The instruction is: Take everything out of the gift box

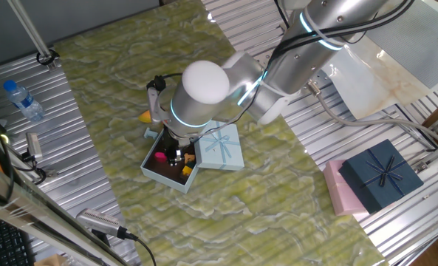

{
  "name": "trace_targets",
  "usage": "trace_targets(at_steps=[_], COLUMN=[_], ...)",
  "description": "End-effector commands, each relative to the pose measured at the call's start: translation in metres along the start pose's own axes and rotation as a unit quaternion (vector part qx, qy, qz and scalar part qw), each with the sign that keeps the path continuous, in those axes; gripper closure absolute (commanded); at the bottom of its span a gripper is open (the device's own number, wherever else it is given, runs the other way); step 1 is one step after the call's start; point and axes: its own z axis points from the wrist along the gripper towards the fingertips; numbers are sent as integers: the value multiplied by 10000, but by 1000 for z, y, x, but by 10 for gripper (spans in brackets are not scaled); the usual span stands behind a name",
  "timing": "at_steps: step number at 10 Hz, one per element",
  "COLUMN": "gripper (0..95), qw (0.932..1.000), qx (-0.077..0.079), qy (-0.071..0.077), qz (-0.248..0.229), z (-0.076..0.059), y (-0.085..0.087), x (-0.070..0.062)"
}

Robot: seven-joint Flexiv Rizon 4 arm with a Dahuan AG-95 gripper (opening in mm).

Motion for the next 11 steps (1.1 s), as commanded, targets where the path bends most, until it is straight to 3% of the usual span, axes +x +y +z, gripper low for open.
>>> trace_targets(at_steps=[1, 4, 5, 10, 11], gripper=[570, 570, 760, 760, 570], qw=[10000, 10000, 10000, 9999, 9999], qx=[-18, -22, -35, -83, -92], qy=[15, 16, 19, 25, 12], qz=[4, -4, -7, -70, -59], z=[0, 0, 0, 0, 0], y=[1, 1, 1, 1, 1], x=[0, 0, 0, 0, 0])
